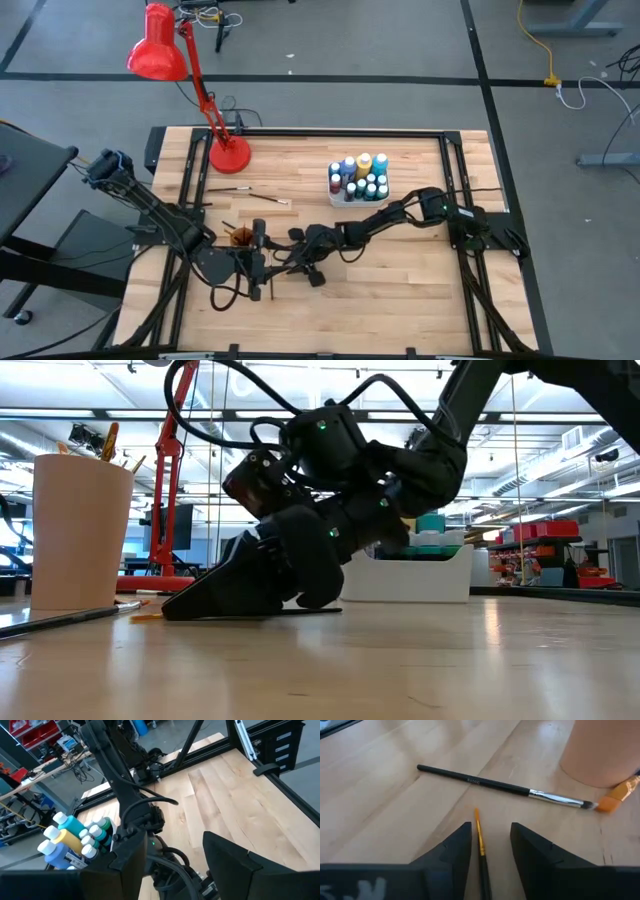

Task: Pick & Place Paint Supplies
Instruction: Put the gold paint brush into the orange cup

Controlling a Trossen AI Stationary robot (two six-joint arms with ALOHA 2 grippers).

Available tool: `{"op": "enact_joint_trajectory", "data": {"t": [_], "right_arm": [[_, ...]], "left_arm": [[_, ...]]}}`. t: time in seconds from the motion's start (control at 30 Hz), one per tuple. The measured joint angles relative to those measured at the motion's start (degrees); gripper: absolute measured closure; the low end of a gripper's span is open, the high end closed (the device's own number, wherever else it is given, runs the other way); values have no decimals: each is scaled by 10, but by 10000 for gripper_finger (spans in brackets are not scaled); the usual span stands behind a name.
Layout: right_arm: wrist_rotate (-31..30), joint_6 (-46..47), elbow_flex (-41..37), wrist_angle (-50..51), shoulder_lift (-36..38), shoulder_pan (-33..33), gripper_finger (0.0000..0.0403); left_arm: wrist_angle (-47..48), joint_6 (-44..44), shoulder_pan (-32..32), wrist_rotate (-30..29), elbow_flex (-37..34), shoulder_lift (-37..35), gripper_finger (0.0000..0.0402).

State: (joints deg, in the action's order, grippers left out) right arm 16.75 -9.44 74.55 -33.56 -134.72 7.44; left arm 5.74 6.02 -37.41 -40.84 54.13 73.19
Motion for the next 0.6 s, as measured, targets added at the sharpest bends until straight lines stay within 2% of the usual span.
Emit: {"op": "enact_joint_trajectory", "data": {"t": [0.2,0.33,0.43,0.53,0.6], "right_arm": [[12,-2,0,-2,0,2,261],[-19,-5,0,6,-1,9,276],[-21,-25,1,1,-7,12,315],[-9,-24,2,8,-7,12,373],[-3,-14,2,7,-7,12,391]], "left_arm": [[0,0,0,0,0,0,199],[0,0,0,0,0,0,199],[0,0,0,0,0,0,199],[0,0,0,0,0,0,199],[-1,0,0,0,0,0,199]]}}
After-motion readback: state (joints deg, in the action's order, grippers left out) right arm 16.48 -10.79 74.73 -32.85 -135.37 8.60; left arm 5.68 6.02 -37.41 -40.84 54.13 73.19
